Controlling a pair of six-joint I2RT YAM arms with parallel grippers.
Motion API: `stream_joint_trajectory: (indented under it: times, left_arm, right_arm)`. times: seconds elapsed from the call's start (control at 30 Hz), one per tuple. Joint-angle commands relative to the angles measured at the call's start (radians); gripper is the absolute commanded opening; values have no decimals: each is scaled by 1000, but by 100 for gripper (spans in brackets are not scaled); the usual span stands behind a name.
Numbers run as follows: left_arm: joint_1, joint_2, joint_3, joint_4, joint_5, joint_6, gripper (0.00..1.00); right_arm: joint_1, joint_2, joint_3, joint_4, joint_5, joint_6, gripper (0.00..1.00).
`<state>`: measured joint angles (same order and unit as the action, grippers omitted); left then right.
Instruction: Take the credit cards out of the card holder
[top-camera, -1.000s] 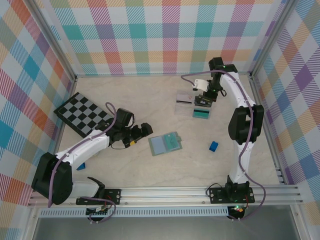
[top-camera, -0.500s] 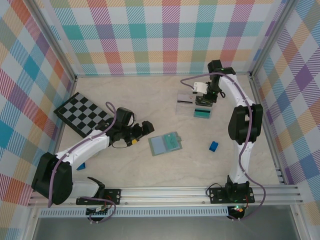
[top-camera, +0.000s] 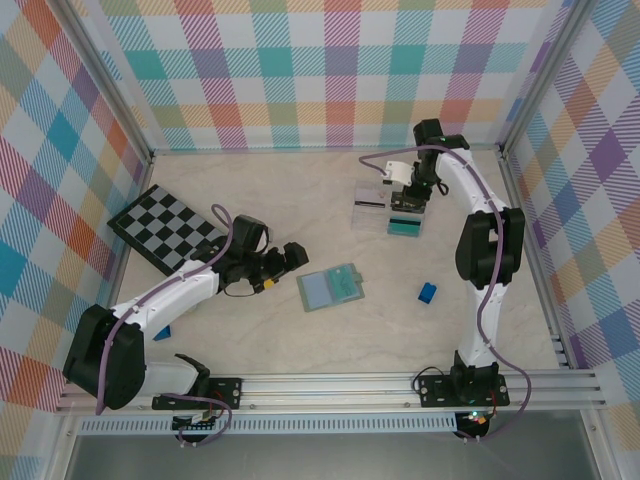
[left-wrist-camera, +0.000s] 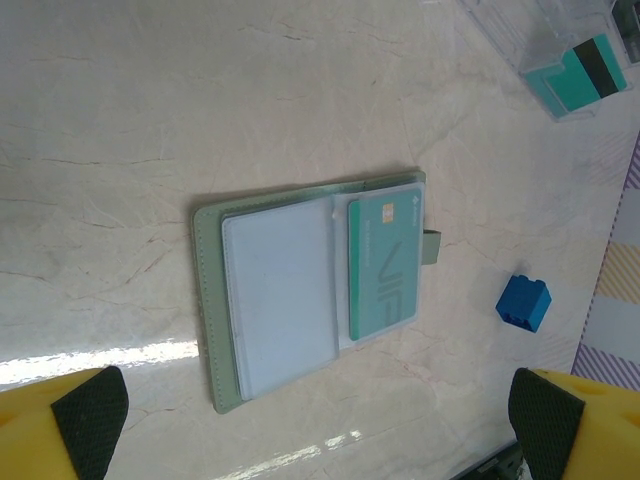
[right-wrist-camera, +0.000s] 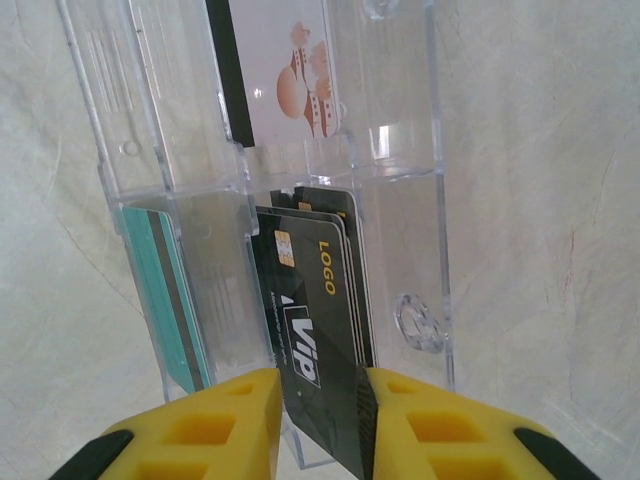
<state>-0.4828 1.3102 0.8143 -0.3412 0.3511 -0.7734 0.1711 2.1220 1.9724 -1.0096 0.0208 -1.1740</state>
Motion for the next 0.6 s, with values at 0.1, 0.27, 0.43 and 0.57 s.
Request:
stream_joint_trajectory:
  times: [0.1,0.27,0.43,0.57]
  left_arm:
    - [-21,24,4,-11,-1,-14,100]
    - [-55,53,27,-11,-15,-24,100]
    - [-101,94,34,44,-19,-77,100]
    - [-150,135,26,163,-6,-146,97]
  right_arm:
    - [9,-112,32,-51,-108,215,28]
    - [45,-260,-131,28,-142,478,27]
    - [84,-455,-394,237,-170,787,24]
    - [88,-599,-624,390,-252,1014,22]
